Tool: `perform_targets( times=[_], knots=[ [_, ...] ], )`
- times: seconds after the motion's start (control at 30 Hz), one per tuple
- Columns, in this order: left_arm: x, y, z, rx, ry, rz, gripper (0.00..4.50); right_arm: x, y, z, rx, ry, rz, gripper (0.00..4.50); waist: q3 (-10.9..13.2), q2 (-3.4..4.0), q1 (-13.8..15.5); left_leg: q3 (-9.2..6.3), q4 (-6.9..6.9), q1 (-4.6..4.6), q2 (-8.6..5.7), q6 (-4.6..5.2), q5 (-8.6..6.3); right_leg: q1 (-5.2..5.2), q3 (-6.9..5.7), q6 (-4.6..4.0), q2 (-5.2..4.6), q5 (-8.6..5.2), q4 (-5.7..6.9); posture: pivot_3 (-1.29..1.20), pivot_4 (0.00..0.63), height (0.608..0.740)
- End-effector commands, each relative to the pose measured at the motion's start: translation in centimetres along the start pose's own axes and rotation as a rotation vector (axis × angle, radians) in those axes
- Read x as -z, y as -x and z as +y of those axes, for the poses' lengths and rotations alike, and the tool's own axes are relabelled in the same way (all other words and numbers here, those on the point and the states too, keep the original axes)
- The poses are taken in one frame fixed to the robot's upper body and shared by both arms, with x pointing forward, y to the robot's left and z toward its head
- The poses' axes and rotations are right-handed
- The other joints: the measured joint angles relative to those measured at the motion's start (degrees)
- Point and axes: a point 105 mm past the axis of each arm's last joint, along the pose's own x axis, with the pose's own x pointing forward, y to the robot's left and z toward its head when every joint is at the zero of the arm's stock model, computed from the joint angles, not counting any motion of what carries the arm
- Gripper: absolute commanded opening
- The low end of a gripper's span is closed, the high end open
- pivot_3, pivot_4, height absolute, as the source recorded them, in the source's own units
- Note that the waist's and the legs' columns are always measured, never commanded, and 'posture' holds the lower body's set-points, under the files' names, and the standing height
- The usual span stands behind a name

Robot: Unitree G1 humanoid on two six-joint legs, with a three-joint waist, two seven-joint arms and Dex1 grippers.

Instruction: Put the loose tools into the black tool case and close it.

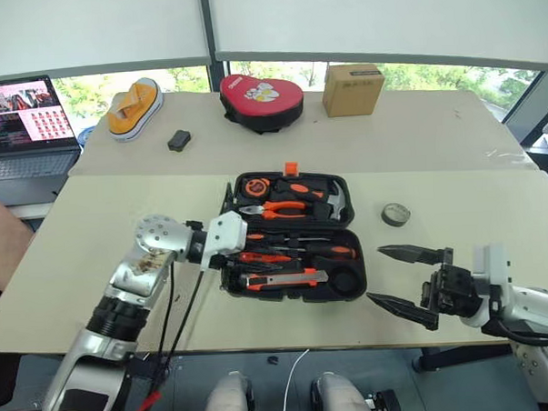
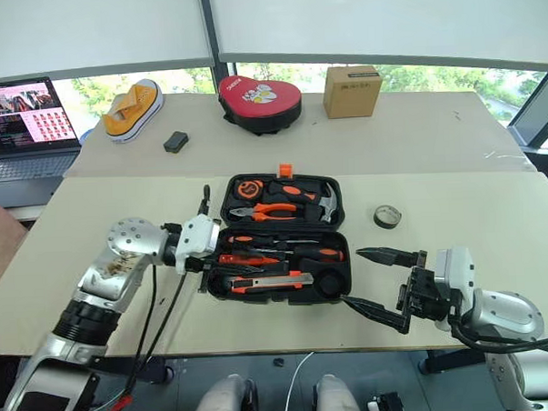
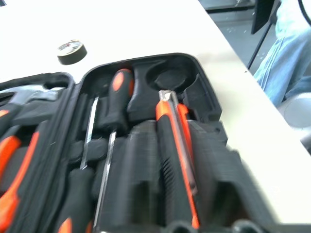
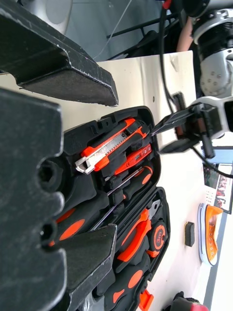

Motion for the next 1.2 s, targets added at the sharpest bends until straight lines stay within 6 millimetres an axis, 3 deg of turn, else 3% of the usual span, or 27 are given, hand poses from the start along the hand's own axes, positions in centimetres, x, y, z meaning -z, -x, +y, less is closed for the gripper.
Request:
perform_targets(
  times=[0.03, 0.17, 0.37, 0.5, 0.63, 0.83, 1.2],
  knots=[
    [0.7, -1.3, -0.6, 0.016, -0.04, 0.037, 0.02, -0.7, -0.2, -0.3, 0.011, 0.036, -0.025, 4.5, 0.0, 0.0, -0.01, 0.0, 0.0, 0.0, 0.0, 0.0, 0.0, 0.0, 0.0, 0.0, 0.0, 0.0, 0.0, 0.0, 0.15, 0.74],
    [3.0, -1.9, -1.0, 0.0, 0.006, 0.14, 0.02, -0.9, -0.4, -0.4, 0.015, 0.042, -0.031, 4.5, 0.0, 0.0, -0.02, -0.01, 0.0, 0.01, 0.0, 0.0, 0.0, 0.0, 0.0, 0.0, 0.01, 0.0, 0.01, 0.0, 0.15, 0.74],
    [5.2, -0.5, -0.9, -0.053, 0.108, 0.267, 0.02, -1.0, -0.5, -0.3, 0.017, 0.042, -0.037, 4.5, -0.03, 0.03, -0.03, -0.05, 0.07, 0.11, 0.01, 0.0, 0.0, 0.12, -0.01, -0.01, 0.01, 0.01, 0.05, 0.0, 0.15, 0.74],
    [4.4, 0.4, -1.3, -0.051, 0.188, 0.223, 0.02, -1.0, -0.5, -0.2, 0.017, 0.036, -0.038, 4.5, -0.04, 0.05, -0.19, -0.05, 0.04, 0.61, 0.04, 0.0, 0.0, 0.6, -0.03, -0.02, 0.02, 0.0, 0.03, 0.0, 0.15, 0.74],
    [3.1, 1.5, -2.3, 0.013, 0.146, 0.175, 0.02, -0.9, -0.5, -0.3, 0.019, 0.031, -0.04, 4.5, -0.05, 0.08, -0.54, -0.06, 0.0, 0.7, 0.1, -0.01, -0.01, 0.65, -0.02, -0.09, 0.03, -0.04, 0.04, 0.0, 0.15, 0.74],
    [0.2, 0.5, 0.6, -0.13, 0.006, -0.005, 0.02, -0.8, -0.7, -0.2, 0.02, 0.023, -0.047, 4.5, -0.04, 0.07, 0.46, -0.07, 0.02, 0.55, 0.04, -0.01, -0.01, 0.61, -0.09, -0.09, -0.06, -0.04, -0.03, 0.0, 0.15, 0.74],
    [2.1, -1.8, 0.3, -0.076, -0.021, 0.089, 0.02, -0.8, -0.7, -0.3, 0.025, 0.027, -0.044, 4.5, -0.03, 0.06, -0.08, -0.07, 0.05, 0.5, 0.03, 0.01, -0.02, 0.6, -0.05, -0.05, 0.0, -0.02, -0.07, 0.0, 0.15, 0.74]
  ],
)
